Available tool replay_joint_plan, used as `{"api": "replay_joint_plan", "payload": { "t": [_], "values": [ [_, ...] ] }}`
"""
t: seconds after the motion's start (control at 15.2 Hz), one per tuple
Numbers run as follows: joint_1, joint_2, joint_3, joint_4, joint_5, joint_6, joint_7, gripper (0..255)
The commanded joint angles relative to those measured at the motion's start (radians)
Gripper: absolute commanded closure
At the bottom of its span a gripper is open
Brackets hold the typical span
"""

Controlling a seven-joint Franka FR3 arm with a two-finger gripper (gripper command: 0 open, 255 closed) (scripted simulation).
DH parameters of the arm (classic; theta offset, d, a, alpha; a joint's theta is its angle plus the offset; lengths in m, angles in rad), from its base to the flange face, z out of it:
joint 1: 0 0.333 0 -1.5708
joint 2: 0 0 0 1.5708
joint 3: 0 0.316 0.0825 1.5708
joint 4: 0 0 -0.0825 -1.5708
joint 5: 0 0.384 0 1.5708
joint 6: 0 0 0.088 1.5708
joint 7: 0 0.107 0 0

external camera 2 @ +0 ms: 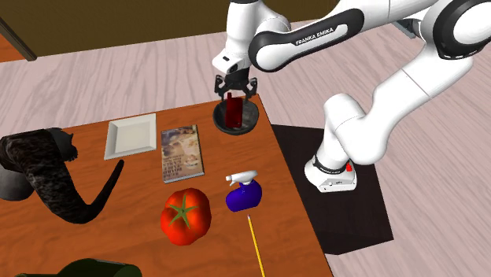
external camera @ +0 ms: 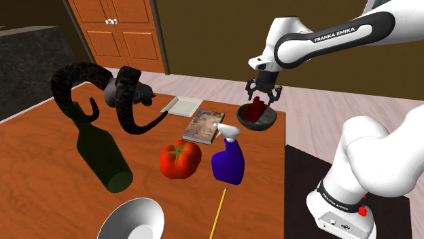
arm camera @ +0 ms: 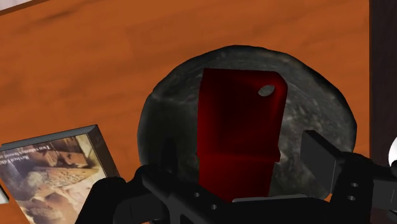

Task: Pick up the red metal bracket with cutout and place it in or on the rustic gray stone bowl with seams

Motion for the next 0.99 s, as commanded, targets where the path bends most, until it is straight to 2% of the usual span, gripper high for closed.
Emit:
{"api": "replay_joint_plan", "payload": {
  "t": [0.0,0.13,0.4,0.92],
  "values": [
    [0.000,0.000,0.000,0.000,0.000,0.000,0.000,0],
    [0.000,0.000,0.000,0.000,0.000,0.000,0.000,0],
    [-0.008,-0.049,0.039,0.092,0.011,-0.141,0.003,0],
    [-0.008,-0.049,0.039,0.092,0.011,-0.141,0.003,0]
  ]
}}
